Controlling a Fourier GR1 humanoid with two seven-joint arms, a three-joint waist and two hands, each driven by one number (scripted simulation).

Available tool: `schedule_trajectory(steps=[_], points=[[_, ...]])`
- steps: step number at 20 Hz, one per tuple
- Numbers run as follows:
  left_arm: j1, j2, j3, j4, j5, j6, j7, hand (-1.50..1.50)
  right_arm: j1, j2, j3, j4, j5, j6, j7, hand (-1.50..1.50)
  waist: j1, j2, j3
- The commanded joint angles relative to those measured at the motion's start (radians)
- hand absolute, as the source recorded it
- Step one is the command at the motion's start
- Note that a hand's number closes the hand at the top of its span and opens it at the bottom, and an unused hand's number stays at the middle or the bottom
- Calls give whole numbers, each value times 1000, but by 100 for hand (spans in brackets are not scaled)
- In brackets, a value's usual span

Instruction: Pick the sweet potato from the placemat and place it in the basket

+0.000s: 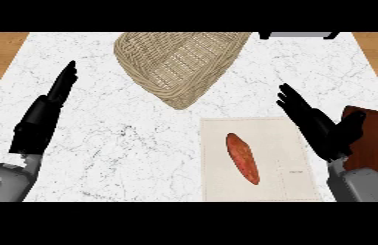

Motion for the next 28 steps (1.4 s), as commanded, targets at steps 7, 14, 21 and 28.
schedule_trajectory(steps=[7, 14, 21, 28], points=[[130, -10, -11, 140, 6, 25, 112, 0, -39, 384, -44, -367, -173, -55, -484, 150, -35, -53, 75], [241, 7, 10, 227, 13, 68, 182, 0, 0, 160, -157, -571, 445, -349, -657, -150, -214, -123, 10], [301, 0, 57, 232, 38, 118, 183, 0, 397, 151, -243, -633, 697, -551, -657, -150, -258, -90, 2], [311, -12, 41, 220, 23, 117, 152, 0, 780, 48, -98, -713, 1028, -534, -783, -150, -202, -68, -2]])
